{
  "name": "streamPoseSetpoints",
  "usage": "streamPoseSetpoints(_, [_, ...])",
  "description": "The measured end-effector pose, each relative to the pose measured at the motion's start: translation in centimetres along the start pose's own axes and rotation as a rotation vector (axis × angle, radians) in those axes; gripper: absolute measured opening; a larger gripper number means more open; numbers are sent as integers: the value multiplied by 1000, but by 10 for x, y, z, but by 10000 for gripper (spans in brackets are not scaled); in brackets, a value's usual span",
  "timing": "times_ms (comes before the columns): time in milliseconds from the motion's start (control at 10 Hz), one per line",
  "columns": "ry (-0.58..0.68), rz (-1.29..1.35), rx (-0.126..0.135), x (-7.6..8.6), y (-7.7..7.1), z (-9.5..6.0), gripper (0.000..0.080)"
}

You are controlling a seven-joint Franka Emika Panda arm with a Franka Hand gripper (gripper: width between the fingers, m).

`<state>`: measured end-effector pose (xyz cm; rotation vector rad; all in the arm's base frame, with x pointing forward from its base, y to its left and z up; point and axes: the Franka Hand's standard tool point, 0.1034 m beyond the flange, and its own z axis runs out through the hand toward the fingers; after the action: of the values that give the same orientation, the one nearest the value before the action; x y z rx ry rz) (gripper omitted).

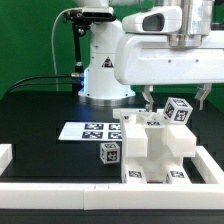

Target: Assemble chair

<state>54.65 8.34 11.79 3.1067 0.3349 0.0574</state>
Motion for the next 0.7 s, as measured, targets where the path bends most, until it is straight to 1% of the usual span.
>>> streamPoseSetpoints(200, [-2, 13, 2, 1, 0, -1, 649])
streamPoseSetpoints(400, [4, 20, 0, 10, 0, -3, 649])
streamPoseSetpoints(600, [17, 21, -4, 7, 1, 5, 649])
streamPoseSetpoints(700, [17, 21, -4, 7, 1, 5, 649])
